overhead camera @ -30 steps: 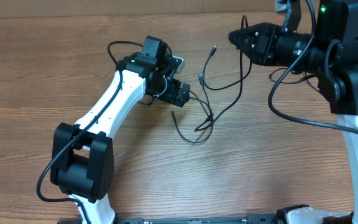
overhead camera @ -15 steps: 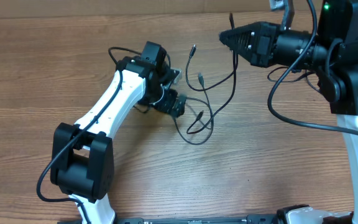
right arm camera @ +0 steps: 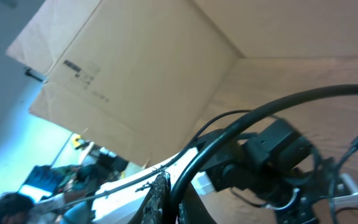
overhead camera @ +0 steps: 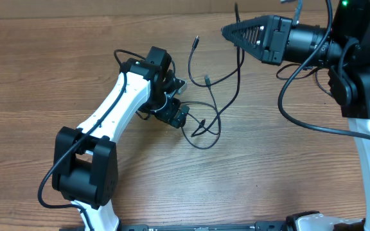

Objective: Untangle cables

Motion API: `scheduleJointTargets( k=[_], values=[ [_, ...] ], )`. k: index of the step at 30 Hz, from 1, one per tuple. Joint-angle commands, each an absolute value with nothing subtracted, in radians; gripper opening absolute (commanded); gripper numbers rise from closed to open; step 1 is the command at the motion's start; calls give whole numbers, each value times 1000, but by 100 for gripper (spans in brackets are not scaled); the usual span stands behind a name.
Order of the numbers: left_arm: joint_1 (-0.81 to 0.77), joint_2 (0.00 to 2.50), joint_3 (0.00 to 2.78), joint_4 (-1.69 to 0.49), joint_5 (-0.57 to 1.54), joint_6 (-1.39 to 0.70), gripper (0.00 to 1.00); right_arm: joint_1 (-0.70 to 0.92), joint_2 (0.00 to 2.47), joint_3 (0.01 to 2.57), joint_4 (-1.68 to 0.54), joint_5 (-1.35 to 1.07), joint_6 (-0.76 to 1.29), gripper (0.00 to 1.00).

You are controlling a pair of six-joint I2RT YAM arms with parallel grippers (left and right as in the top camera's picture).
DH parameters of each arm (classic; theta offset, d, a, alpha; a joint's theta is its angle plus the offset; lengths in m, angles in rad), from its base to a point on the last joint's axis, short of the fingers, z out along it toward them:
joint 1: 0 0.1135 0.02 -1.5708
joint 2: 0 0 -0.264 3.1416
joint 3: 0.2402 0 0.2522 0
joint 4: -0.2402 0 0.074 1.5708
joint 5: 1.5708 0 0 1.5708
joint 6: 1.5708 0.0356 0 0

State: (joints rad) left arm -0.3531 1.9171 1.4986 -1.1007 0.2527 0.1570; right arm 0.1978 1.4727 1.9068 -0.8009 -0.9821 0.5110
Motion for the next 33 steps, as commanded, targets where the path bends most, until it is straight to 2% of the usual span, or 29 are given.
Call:
scheduleJointTargets(
  k=[1,15,25,33],
  values=[
    [-352,1926,1505,-1096,241,176,100,195,1448,1911,-796,-1043,551,4],
    [-352,1926,1505,-968,70,141,99,195,1448,1911,-797,-1079,577,4],
    [-318,1926,1505,-916,76,125,99,195,1448,1911,-794,-1078,576,4],
    [-302,1926,1505,-857,206,111,100,195,1448,1911,-789,-1075,580,4]
  ],
)
